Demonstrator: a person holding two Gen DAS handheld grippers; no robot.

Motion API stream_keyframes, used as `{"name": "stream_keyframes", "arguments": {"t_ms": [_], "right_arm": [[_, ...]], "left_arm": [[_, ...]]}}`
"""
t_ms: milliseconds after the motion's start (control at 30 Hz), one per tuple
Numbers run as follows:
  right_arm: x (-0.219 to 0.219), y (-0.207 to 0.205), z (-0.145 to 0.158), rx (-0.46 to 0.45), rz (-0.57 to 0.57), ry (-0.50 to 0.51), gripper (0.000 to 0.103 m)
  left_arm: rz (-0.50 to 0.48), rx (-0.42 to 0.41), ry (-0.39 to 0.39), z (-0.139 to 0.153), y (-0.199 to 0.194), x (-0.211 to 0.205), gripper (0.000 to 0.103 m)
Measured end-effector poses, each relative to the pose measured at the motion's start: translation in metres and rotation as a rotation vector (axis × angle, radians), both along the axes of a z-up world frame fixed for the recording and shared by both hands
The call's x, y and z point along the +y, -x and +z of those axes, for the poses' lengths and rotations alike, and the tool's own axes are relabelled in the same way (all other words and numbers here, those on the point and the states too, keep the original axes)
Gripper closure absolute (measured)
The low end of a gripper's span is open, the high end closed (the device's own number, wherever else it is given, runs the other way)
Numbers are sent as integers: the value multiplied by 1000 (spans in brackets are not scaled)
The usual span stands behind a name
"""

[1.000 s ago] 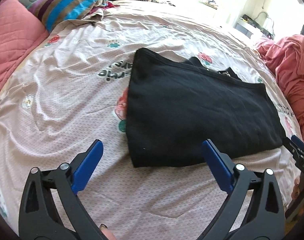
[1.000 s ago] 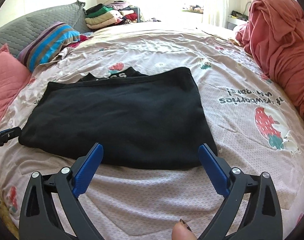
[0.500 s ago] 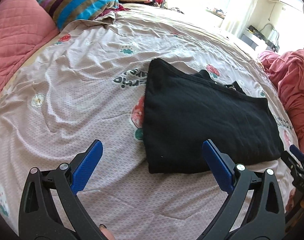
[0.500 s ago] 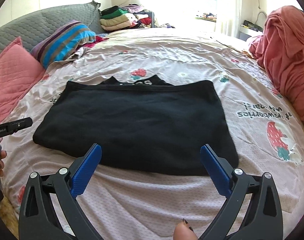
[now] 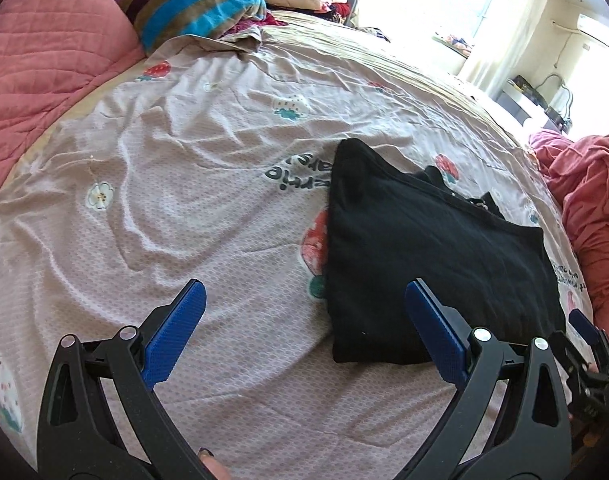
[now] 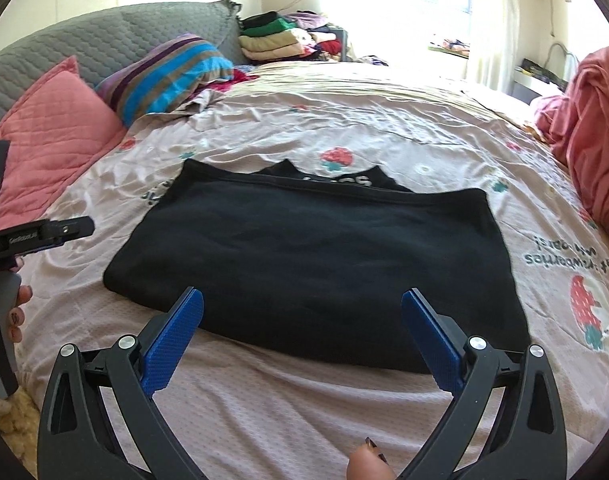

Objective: Fold small clothes
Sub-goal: 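Move both open grippers to the side edge of the folded black sweatshirt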

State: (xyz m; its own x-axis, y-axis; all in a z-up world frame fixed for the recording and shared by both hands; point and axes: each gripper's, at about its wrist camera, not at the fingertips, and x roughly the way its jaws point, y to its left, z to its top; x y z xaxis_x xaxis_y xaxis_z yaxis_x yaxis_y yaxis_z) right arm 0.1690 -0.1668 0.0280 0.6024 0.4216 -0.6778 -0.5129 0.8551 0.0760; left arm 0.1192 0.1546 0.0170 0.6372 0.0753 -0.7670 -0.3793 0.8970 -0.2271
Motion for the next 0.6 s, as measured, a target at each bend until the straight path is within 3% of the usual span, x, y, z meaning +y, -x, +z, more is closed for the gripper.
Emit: {"name": "stream_keyframes", "arguments": {"t_ms": [233, 600], "right_arm": [[36, 8, -8, -3, 84, 28, 4], [93, 30, -29, -94, 246, 171, 4]], "left_arm": [[35, 32, -44, -3, -8, 12, 9], [66, 64, -62, -12, -28, 26, 9]]}}
